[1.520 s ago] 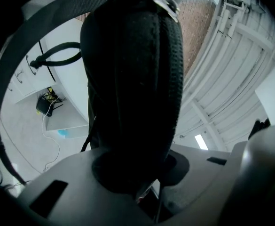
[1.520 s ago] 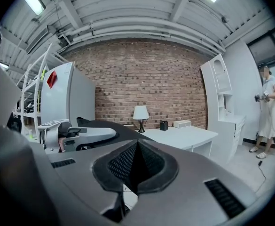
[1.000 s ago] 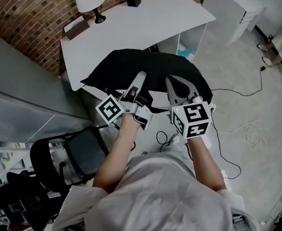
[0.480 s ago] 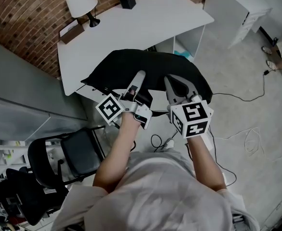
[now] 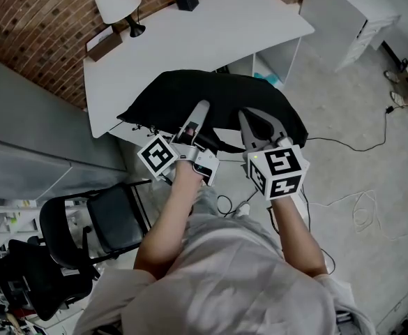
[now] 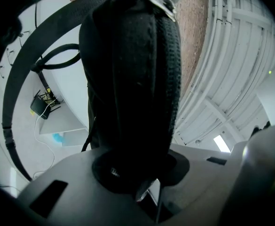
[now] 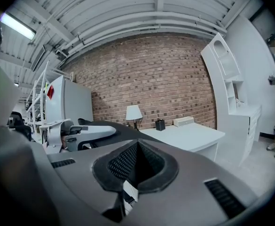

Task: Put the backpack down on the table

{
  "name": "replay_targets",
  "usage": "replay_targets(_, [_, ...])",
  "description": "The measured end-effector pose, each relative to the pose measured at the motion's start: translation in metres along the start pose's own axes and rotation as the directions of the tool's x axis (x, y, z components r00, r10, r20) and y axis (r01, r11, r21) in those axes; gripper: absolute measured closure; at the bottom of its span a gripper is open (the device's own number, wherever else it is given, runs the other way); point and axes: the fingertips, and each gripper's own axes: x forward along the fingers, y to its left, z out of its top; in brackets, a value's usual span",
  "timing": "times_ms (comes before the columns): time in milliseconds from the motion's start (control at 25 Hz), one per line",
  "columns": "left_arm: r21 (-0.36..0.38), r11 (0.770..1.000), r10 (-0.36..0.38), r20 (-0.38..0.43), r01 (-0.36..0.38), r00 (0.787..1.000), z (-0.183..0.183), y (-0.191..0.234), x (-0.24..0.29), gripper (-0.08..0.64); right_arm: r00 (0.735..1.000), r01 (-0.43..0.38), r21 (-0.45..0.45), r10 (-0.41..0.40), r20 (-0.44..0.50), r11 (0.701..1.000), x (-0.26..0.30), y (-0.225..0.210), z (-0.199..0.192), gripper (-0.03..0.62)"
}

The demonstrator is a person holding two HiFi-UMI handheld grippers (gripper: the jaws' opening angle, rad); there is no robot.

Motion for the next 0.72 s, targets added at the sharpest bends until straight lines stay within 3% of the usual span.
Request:
replay_targets(320, [-0.014,1.000,-0.007,0.018,0.008,1.000,0.036,0.020,0.022,0.479,1.000,-0.001,-0.017,0.001,-0.012,1.000,0.043,-0.006,0.005,0.591])
replay_targets(720, [-0.054,0.998,-0.015,0.048,0.017,0.999,0.117,0.049,0.061,0.479,0.999,-0.005,-0.039,0.004,-0.036,0.999,0.135,-0.006,0.025,0.591])
